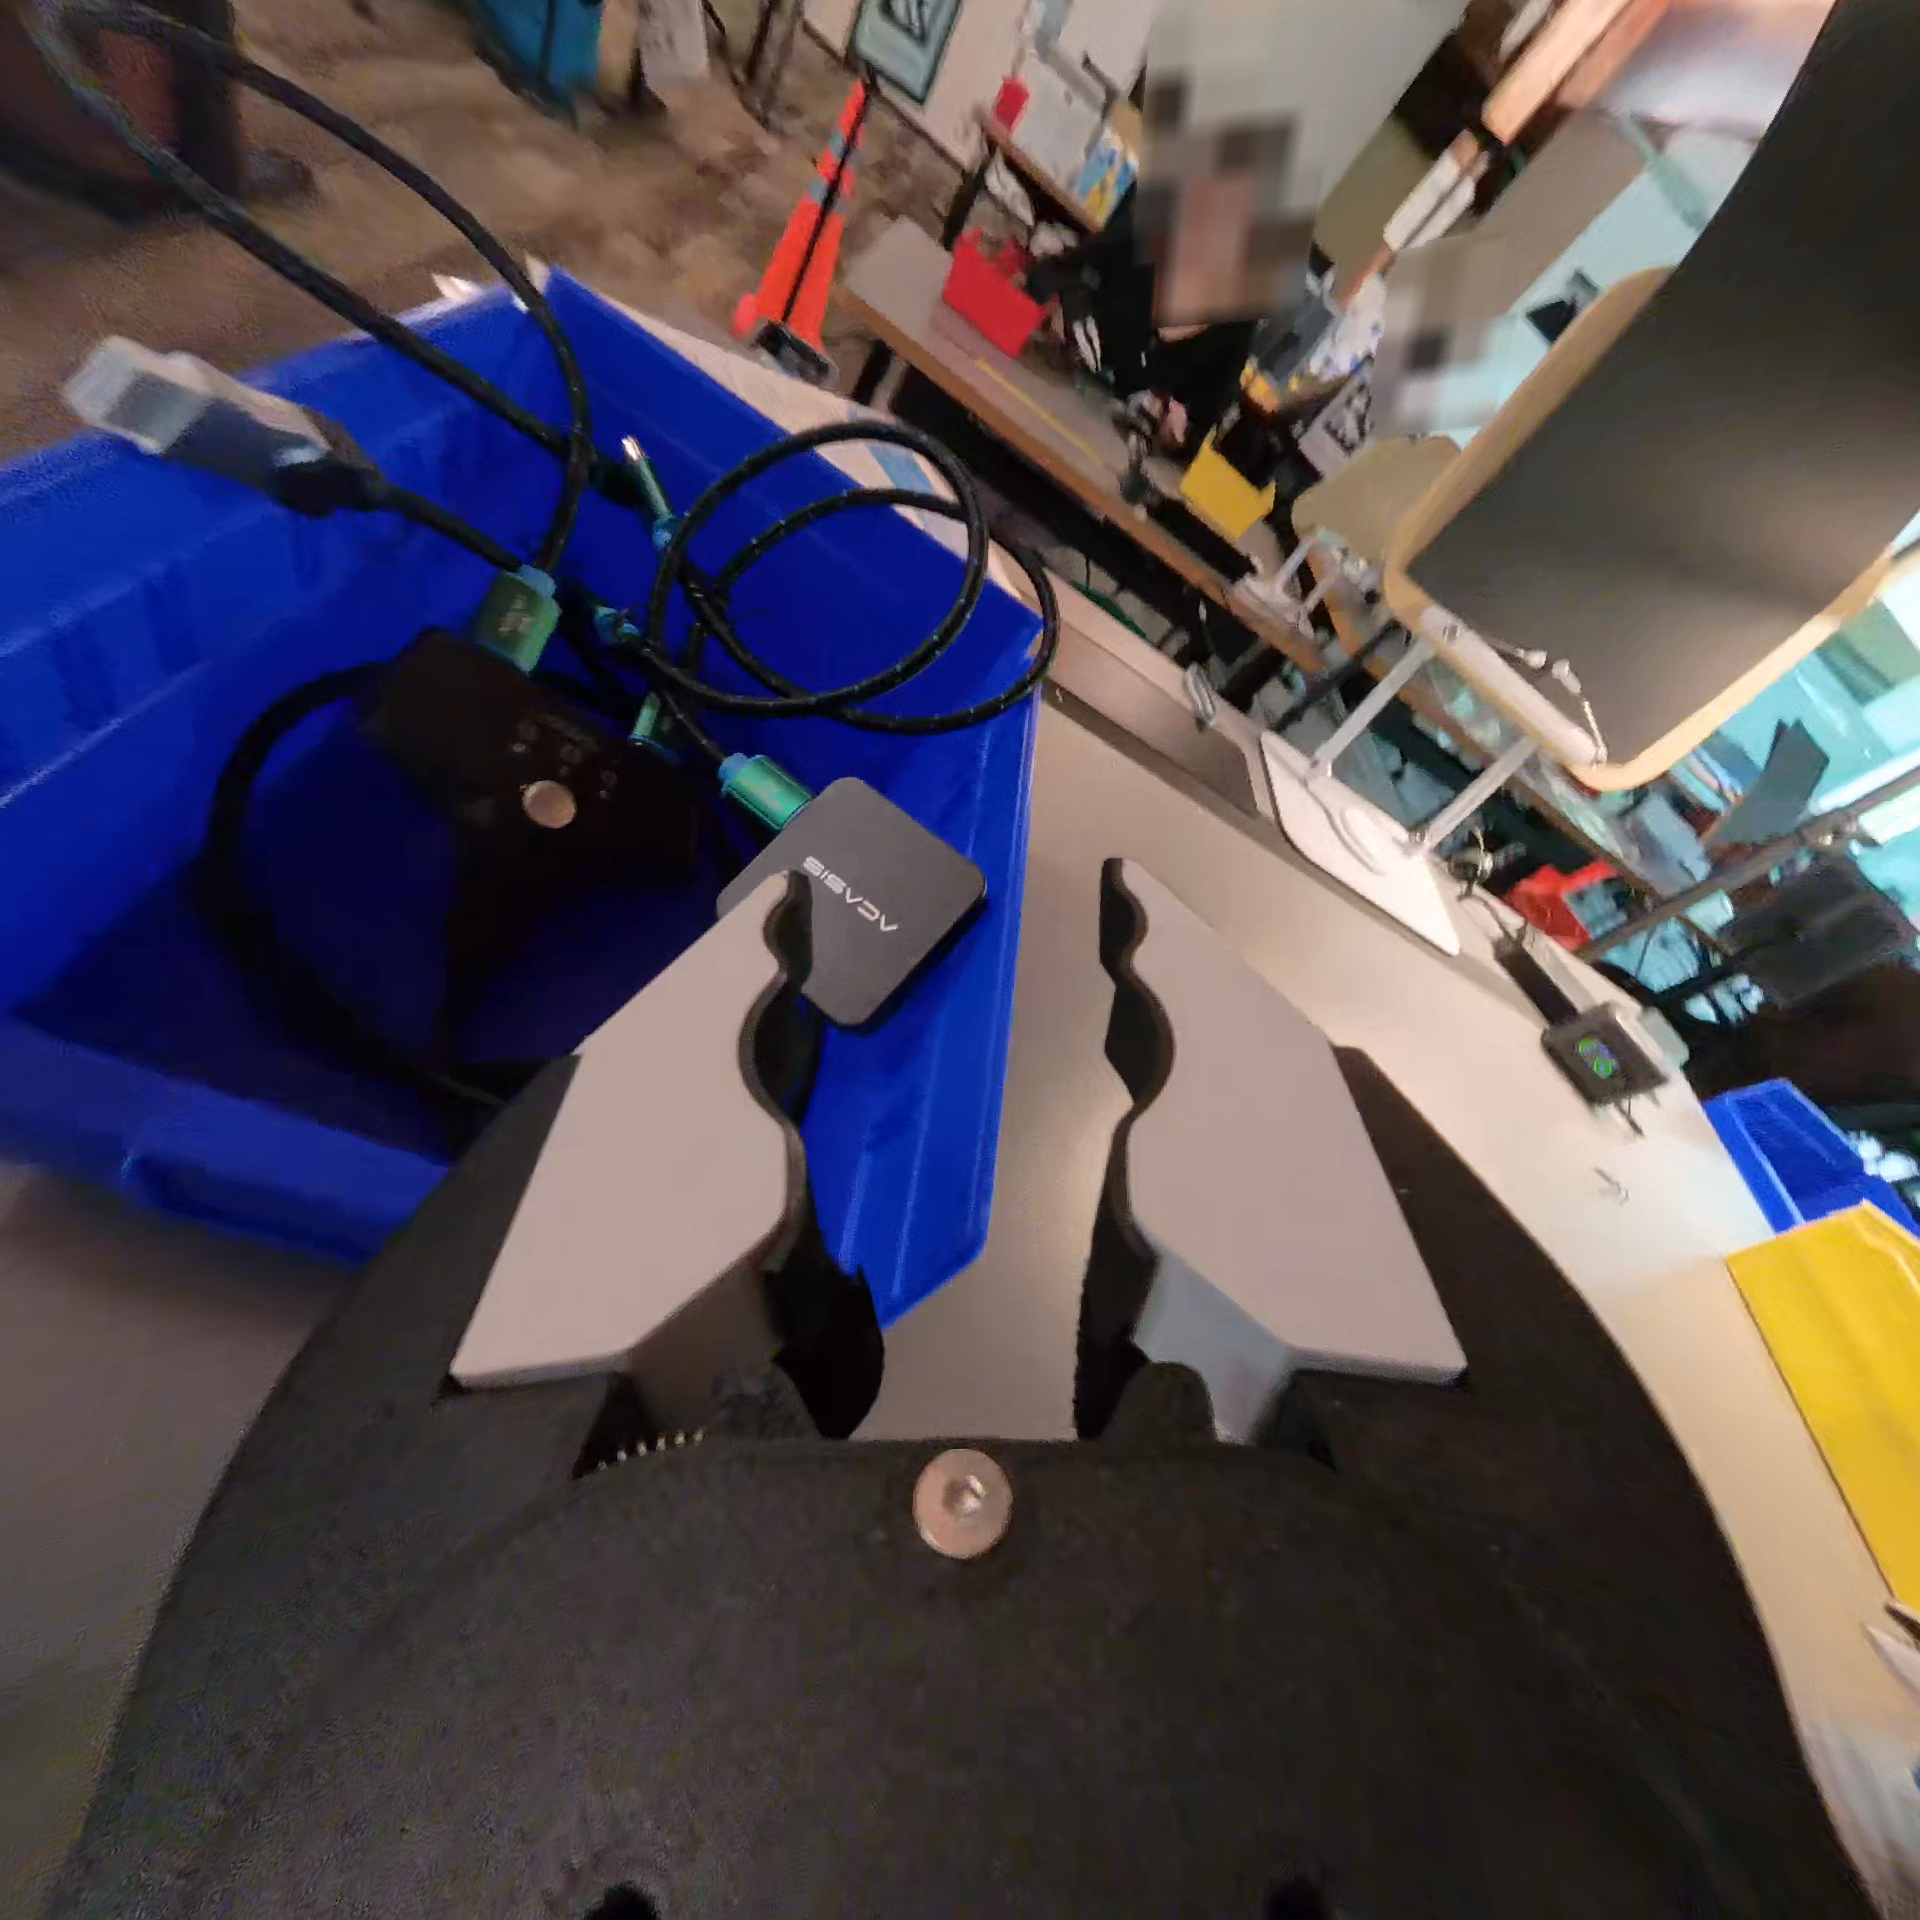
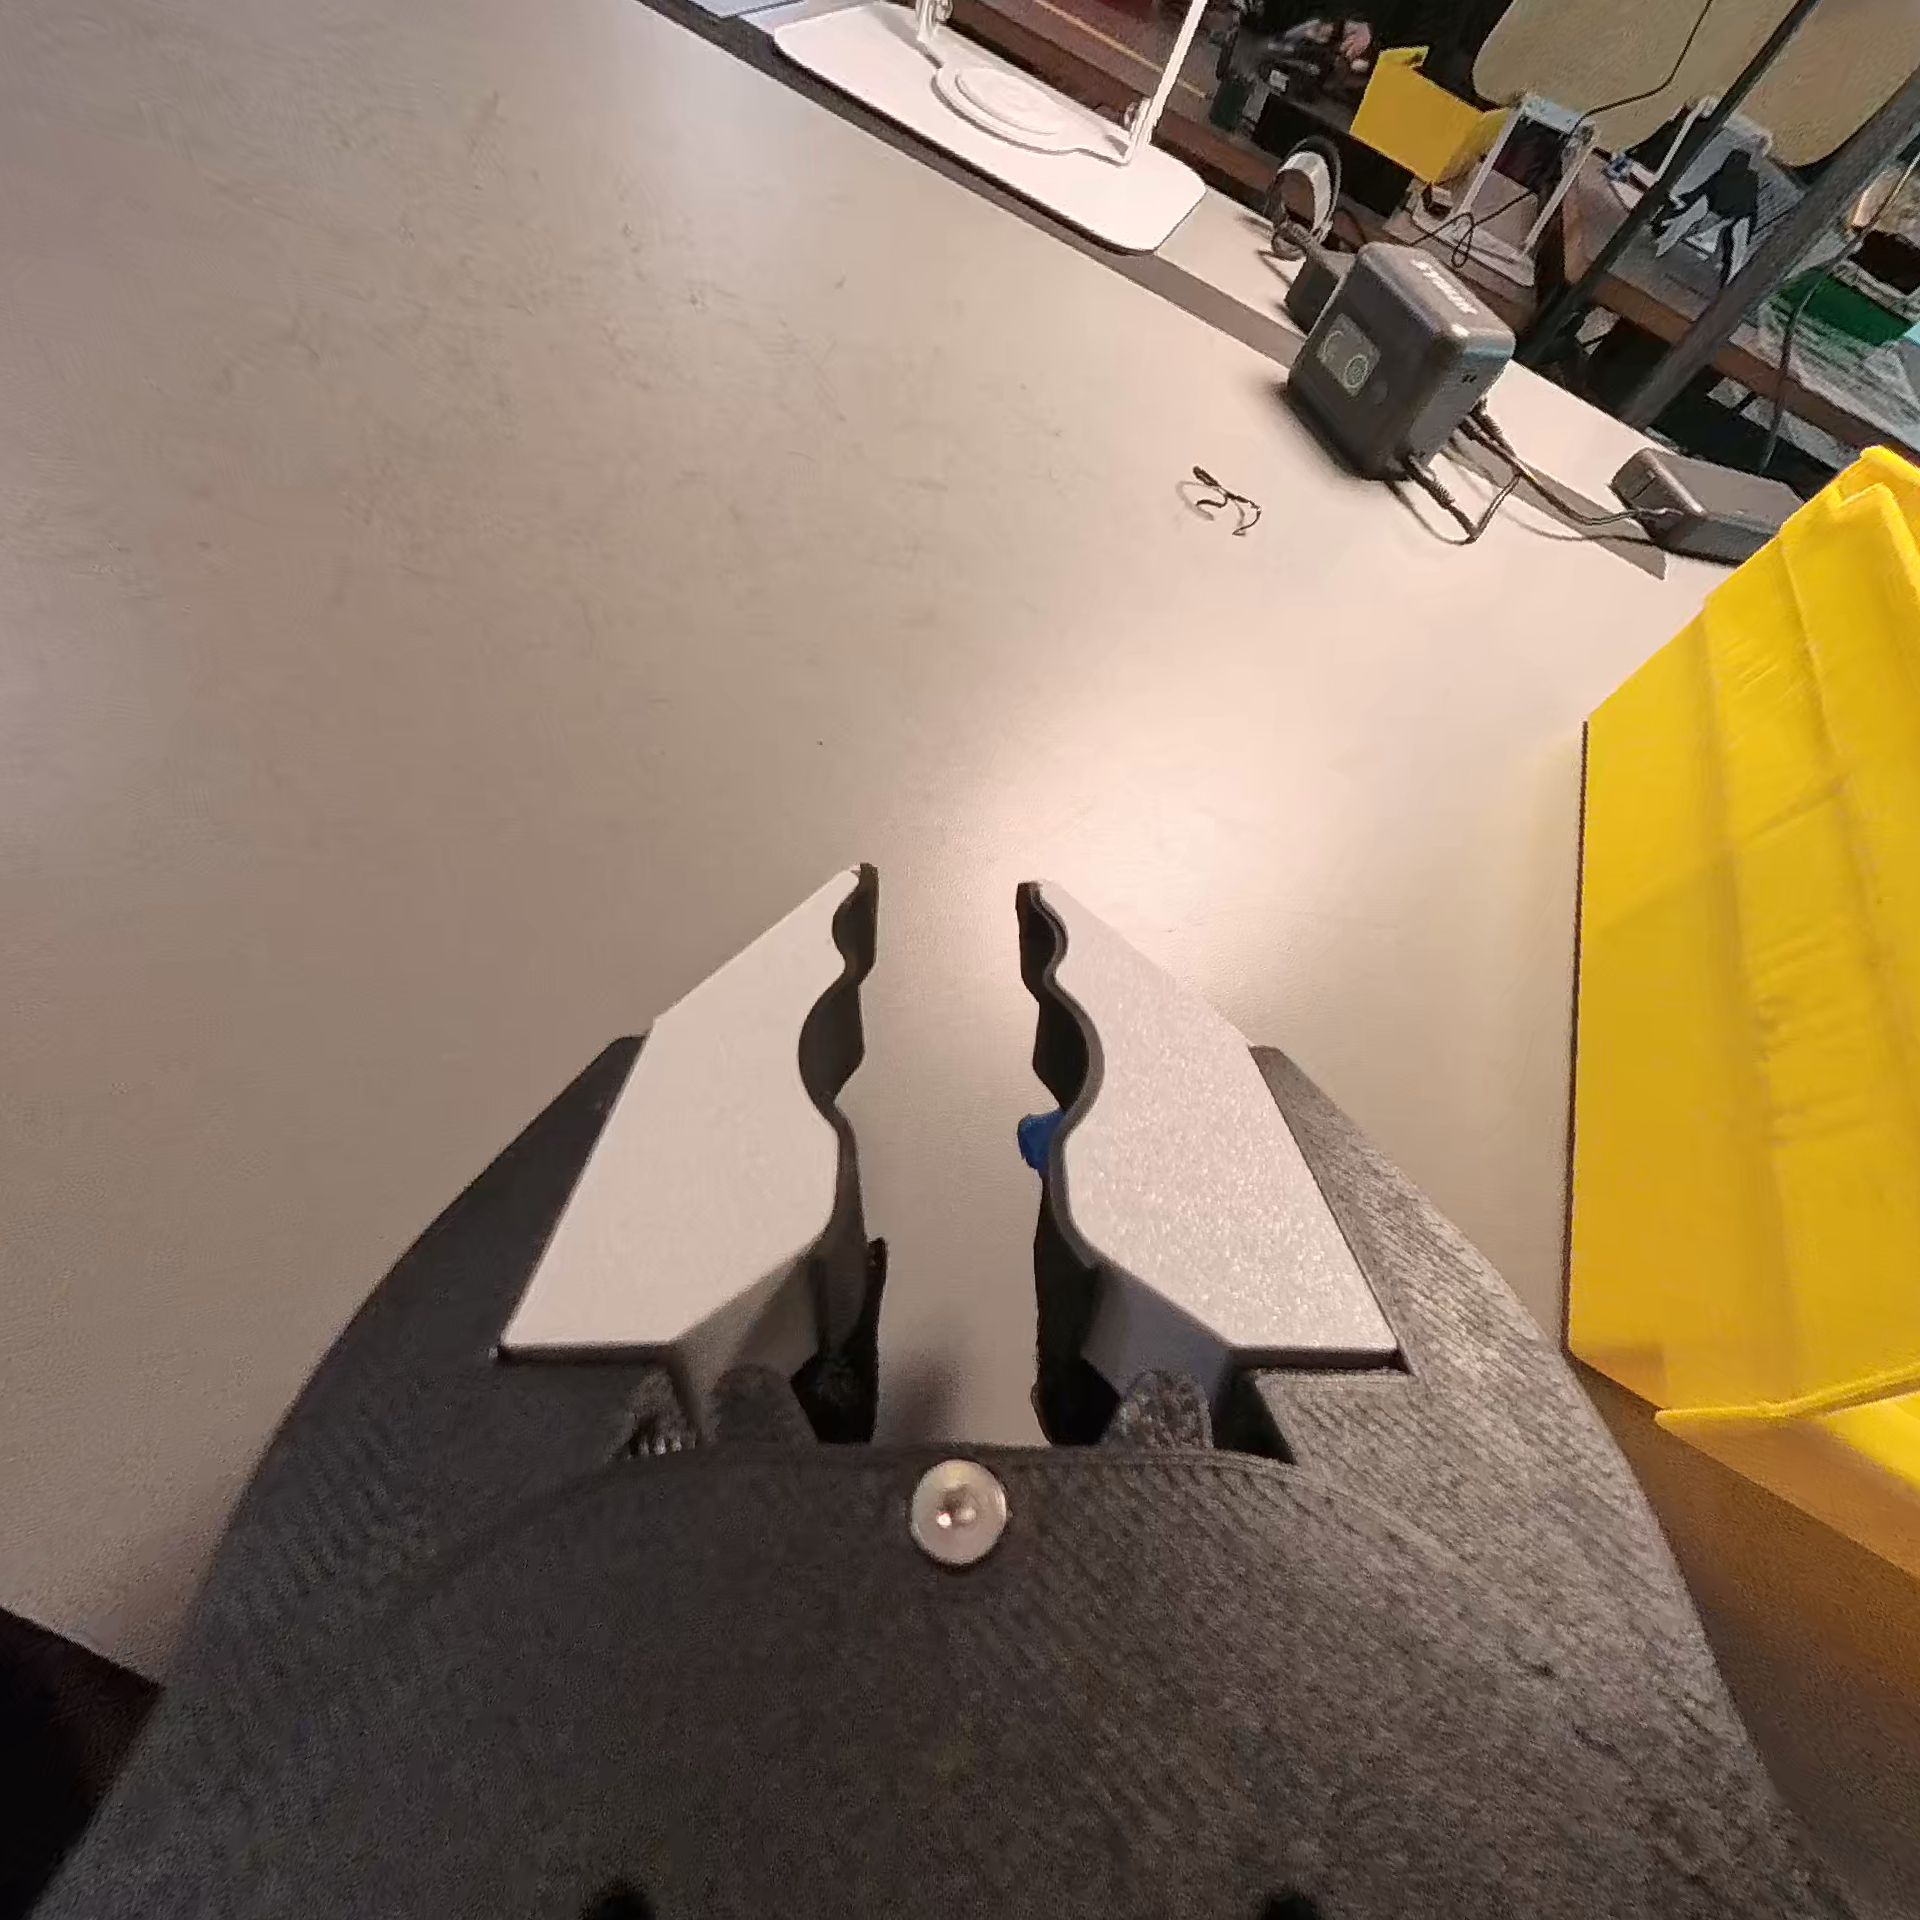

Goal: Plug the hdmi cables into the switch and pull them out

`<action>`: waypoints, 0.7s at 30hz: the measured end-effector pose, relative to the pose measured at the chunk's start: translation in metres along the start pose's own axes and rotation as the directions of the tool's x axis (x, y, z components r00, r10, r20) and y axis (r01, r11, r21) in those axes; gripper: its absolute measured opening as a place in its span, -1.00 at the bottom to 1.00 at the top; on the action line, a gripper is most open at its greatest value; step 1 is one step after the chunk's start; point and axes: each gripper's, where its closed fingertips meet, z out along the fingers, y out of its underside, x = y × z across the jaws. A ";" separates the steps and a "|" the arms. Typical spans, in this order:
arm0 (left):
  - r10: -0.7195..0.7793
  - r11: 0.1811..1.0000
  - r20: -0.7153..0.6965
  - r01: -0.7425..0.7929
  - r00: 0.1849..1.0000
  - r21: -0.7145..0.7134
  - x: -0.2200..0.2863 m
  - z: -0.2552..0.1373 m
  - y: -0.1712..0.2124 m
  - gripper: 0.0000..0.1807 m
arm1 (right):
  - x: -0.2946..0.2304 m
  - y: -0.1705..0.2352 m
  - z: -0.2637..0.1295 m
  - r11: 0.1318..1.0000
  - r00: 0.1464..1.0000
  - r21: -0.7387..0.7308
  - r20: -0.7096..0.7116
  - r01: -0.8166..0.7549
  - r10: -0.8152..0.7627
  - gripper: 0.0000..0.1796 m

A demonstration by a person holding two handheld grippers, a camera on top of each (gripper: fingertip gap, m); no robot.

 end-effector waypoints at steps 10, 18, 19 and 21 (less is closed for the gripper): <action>0.194 0.907 -0.086 -0.212 0.977 -0.364 -0.022 0.061 0.033 -0.20 | 0.002 0.009 0.002 0.999 1.000 -0.044 0.012 0.027 -0.027 -0.68; 0.023 0.872 -0.198 -0.117 0.980 -0.475 -0.020 0.089 0.049 0.00 | 0.001 0.012 0.005 0.997 0.999 -0.070 0.018 0.039 -0.038 -0.67; 0.002 0.871 -0.208 -0.104 0.978 -0.480 -0.019 0.091 0.049 0.00 | 0.001 0.012 0.005 0.997 0.999 -0.070 0.016 0.041 -0.040 -0.67; -0.038 0.873 -0.224 -0.077 0.974 -0.482 -0.020 0.093 0.049 -0.02 | 0.000 0.012 0.005 0.997 0.999 -0.070 0.015 0.046 -0.045 -0.67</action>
